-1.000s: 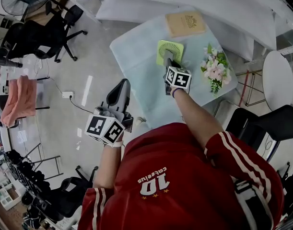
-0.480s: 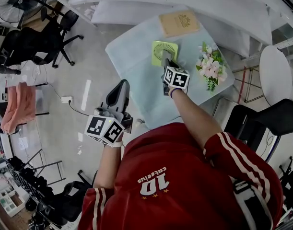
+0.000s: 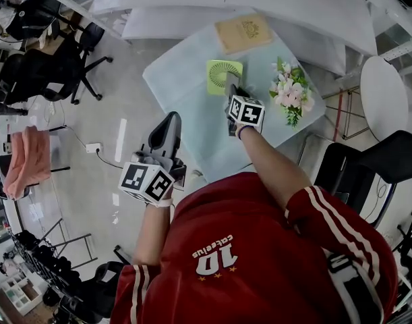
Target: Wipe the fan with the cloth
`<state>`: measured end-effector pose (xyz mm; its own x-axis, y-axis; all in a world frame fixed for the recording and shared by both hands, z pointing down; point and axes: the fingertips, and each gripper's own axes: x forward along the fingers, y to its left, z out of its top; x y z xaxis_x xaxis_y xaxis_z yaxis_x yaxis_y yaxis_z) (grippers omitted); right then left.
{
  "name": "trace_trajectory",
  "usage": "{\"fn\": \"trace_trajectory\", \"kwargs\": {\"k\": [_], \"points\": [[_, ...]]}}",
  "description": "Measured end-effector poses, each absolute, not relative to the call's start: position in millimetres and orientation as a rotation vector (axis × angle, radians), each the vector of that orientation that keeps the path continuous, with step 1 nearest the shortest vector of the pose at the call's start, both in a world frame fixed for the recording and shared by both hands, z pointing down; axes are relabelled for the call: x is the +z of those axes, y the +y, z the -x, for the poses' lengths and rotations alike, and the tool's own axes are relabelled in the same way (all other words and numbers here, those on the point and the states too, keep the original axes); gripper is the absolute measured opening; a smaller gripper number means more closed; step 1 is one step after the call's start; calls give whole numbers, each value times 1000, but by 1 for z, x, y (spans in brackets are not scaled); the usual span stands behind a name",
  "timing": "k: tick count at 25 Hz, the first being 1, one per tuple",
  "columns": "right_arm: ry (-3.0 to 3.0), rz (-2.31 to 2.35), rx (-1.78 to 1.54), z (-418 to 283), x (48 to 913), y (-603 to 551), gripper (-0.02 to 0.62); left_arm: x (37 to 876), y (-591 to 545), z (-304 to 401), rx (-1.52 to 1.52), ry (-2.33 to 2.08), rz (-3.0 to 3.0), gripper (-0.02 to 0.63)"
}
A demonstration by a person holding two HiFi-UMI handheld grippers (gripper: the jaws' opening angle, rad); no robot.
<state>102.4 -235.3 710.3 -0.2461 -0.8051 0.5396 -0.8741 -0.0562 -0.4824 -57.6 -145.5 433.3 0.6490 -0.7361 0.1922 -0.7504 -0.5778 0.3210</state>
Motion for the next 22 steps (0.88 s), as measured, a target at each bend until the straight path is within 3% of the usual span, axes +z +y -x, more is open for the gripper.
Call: {"fn": "trace_trajectory", "kwargs": {"k": [22], "points": [[-2050, -1946, 1157, -128, 708, -229, 12, 435, -151, 46, 49, -1113, -2519, 5]]}}
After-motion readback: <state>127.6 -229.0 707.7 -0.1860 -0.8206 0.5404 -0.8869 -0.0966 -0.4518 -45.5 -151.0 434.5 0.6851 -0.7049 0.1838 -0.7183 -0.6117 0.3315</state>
